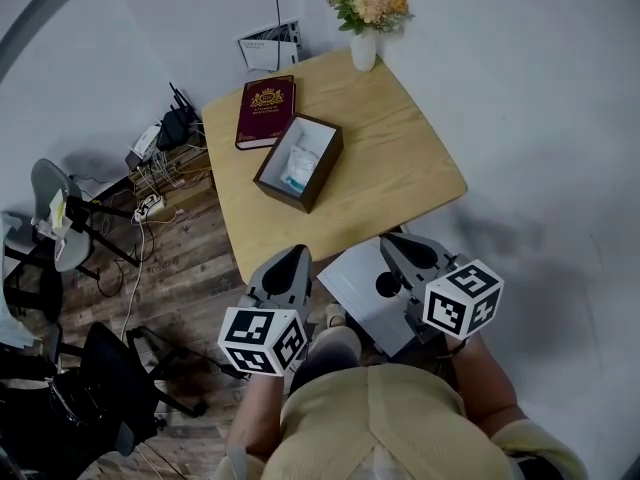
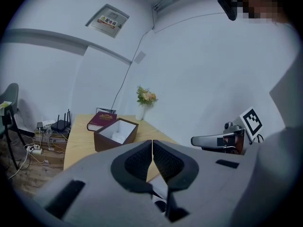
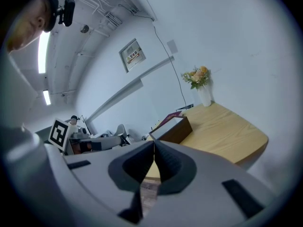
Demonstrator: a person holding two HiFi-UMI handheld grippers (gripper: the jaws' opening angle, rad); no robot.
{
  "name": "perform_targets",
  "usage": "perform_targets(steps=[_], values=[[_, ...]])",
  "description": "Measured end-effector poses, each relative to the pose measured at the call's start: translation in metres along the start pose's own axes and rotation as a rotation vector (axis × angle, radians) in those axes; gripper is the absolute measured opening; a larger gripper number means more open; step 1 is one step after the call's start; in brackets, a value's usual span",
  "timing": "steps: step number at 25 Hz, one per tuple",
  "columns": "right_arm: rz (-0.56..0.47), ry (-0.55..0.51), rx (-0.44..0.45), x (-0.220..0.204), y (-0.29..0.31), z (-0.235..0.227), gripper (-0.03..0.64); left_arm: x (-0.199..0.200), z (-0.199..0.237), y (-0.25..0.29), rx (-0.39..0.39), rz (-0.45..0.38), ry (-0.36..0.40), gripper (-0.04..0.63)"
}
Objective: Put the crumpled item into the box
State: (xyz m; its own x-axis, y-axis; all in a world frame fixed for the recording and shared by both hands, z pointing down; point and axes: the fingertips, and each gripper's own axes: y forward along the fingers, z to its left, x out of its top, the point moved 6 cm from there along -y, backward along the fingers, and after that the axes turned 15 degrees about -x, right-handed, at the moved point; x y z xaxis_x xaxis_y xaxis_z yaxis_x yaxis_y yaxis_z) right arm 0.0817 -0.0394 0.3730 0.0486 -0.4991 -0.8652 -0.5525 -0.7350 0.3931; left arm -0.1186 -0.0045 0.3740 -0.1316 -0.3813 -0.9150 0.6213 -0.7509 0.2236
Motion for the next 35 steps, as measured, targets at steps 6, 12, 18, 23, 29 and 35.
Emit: perform_targets(steps=[6,12,18,23,29,35], values=[[-0.001,-0.009,-0.013,-0.006,-0.011,-0.001,0.029,-0.006,-0.009,-0.006,-0.005,0.014,0.006,0.028],[0.001,-0.015,-0.022,-0.011,-0.019,0.000,0.029,-0.012,-0.015,-0.012,-0.003,0.022,0.007,0.028],[0.002,-0.022,-0.033,-0.018,-0.029,0.003,0.029,-0.018,-0.022,-0.019,-0.006,0.024,0.004,0.028],[0.004,-0.025,-0.039,-0.022,-0.036,0.005,0.029,-0.022,-0.028,-0.024,-0.007,0.023,0.002,0.028],[0.003,-0.025,-0.041,-0.024,-0.040,0.003,0.029,-0.025,-0.031,-0.026,-0.003,0.021,-0.002,0.028],[0.000,-0.025,-0.040,-0.024,-0.043,0.006,0.029,-0.027,-0.034,-0.032,0.003,0.018,-0.003,0.028]])
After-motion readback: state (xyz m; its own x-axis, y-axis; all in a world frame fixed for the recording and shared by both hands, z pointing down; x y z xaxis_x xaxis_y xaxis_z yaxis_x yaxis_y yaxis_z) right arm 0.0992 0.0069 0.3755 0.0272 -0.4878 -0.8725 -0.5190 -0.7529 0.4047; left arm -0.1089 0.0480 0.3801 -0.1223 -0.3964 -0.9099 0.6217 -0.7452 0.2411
